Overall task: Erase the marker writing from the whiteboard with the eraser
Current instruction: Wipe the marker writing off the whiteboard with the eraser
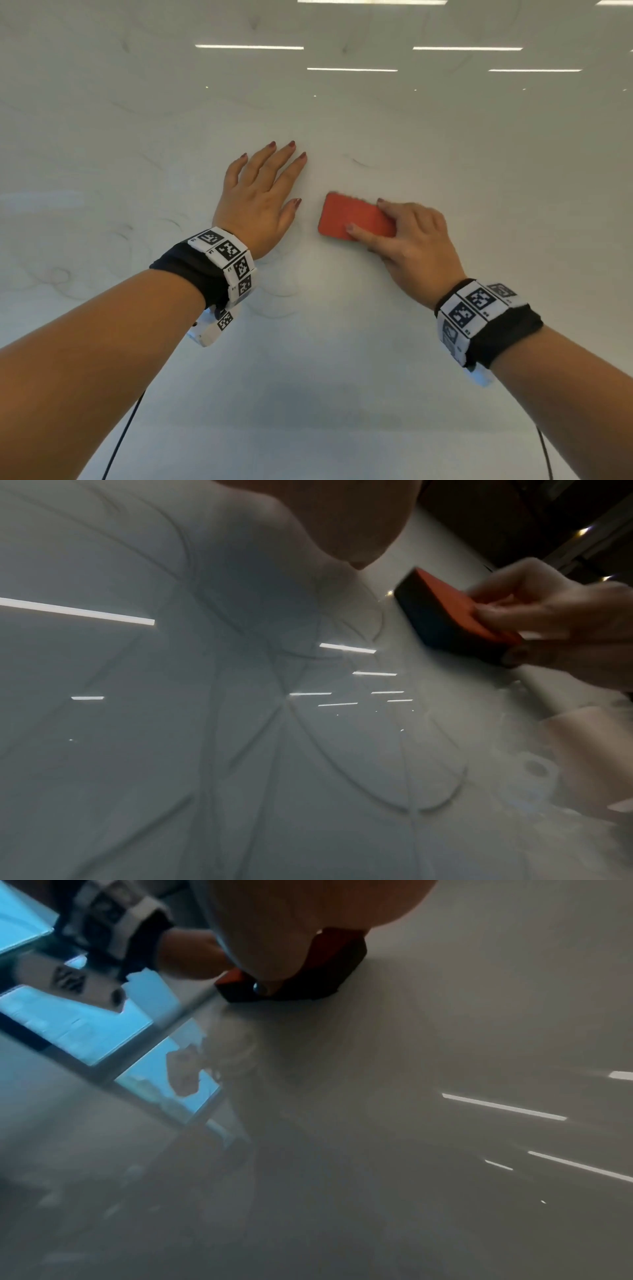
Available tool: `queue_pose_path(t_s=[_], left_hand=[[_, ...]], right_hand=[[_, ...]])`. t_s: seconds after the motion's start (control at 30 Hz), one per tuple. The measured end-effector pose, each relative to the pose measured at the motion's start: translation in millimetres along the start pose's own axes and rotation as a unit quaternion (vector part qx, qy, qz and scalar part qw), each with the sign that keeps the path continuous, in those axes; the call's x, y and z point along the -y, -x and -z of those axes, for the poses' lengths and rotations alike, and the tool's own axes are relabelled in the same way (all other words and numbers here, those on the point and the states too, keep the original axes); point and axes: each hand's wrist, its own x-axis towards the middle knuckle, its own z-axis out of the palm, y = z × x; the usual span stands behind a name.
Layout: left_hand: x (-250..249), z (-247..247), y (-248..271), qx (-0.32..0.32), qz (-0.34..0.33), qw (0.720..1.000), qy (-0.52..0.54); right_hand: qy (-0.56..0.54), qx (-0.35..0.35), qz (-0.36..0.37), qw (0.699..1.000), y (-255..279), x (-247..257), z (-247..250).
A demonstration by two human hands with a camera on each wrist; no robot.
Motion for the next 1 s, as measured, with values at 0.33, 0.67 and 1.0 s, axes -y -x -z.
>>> queue_pose_path(t_s=[0.33, 0.67, 1.0], left_hand=[[11, 3, -1, -0.012, -0.019, 1.000, 0.011], [15, 1, 9, 0.016, -0.011, 1.000, 0.019], [27, 2, 20, 0.034, 0.000, 0.999, 0.019]], right_hand=[[-0.026, -0.062, -0.182, 0.981, -8, 44, -11], [-0.035, -0.004, -0.087, 0.996, 9, 73, -19], [-0.026, 0.164, 0.178, 0.970, 64, 99, -33]])
